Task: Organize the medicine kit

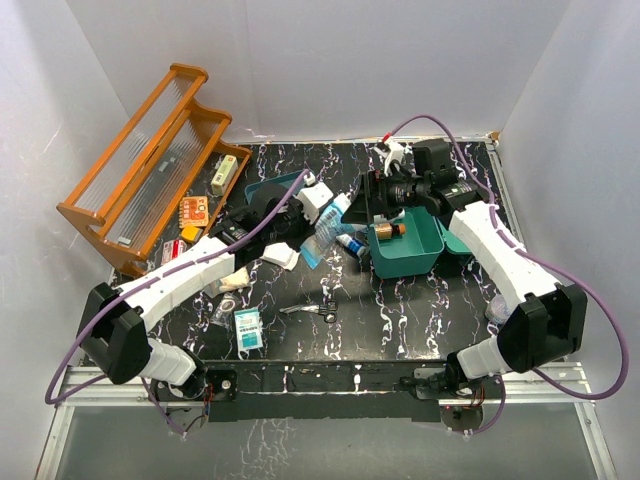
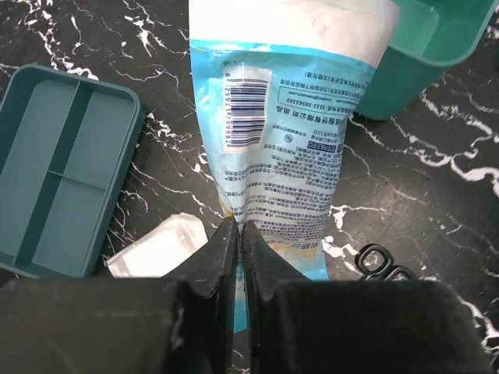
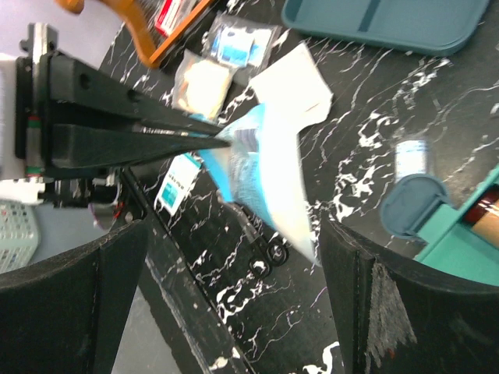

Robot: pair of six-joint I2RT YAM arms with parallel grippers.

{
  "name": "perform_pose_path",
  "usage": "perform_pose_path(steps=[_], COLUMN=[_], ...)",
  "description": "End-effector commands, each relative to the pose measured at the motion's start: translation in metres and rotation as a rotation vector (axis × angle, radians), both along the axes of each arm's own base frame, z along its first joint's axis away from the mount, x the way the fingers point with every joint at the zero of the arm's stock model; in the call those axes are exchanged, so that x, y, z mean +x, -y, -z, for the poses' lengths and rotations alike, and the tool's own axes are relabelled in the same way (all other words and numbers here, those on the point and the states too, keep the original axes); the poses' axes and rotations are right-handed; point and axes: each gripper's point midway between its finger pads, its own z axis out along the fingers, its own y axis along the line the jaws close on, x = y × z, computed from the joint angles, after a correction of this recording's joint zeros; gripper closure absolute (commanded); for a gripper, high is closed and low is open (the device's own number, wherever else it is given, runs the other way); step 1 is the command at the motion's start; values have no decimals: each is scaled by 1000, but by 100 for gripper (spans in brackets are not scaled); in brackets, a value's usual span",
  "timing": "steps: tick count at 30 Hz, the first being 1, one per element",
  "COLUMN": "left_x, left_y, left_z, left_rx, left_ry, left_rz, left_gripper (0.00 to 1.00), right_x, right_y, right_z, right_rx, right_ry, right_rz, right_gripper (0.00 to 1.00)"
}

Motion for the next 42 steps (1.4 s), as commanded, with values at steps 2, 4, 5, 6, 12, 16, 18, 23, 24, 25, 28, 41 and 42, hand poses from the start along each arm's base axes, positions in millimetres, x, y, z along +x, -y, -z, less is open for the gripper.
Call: perform_pose_path(steps=[2,4,5,6,12,16,18,23,24,25,28,41,42], left_x=[5,2,0,-1,-7,-9,-10,-19,-22,-26,-36,-40,-41], left_y=[16,21,23,25,29,26,24,28,30,32,36,41,42], left_z=[-28,-34,-37,-39,-41,-41,-42,-46,-47,-49,-50,-69,-71], left_rx=[7,-14,-22,-30,-45,-37,-33,-51,-61,-73,-95,-156,-162], left_ry=[135,161,171,185,226,257,267,242,234,225,187,216,216], left_rz=[157,197,217,234,293,304,304,351,365,385,428,445,446], left_gripper=[100,100,100,100,100,100,100,100,100,100,100,100,100], right_x=[-12,-10,-9,-9,-3,15,16,-2,-5,-8,-15,-61,-61], right_y=[-13,-10,-8,-7,-3,12,16,10,8,6,1,-3,-4], right_z=[-17,-6,-1,2,1,-11,-21,-16,-13,-10,-10,10,10], right_rx=[20,-11,-28,-39,-59,-126,-127,-86,-76,-71,-46,26,33], right_ry=[56,38,29,22,59,160,218,251,242,235,230,169,168], right_rz=[-120,-112,-103,-101,-76,17,25,-73,-99,-123,-183,-349,-353], right_gripper=[11,13,13,14,15,16,15,10,9,9,10,29,33])
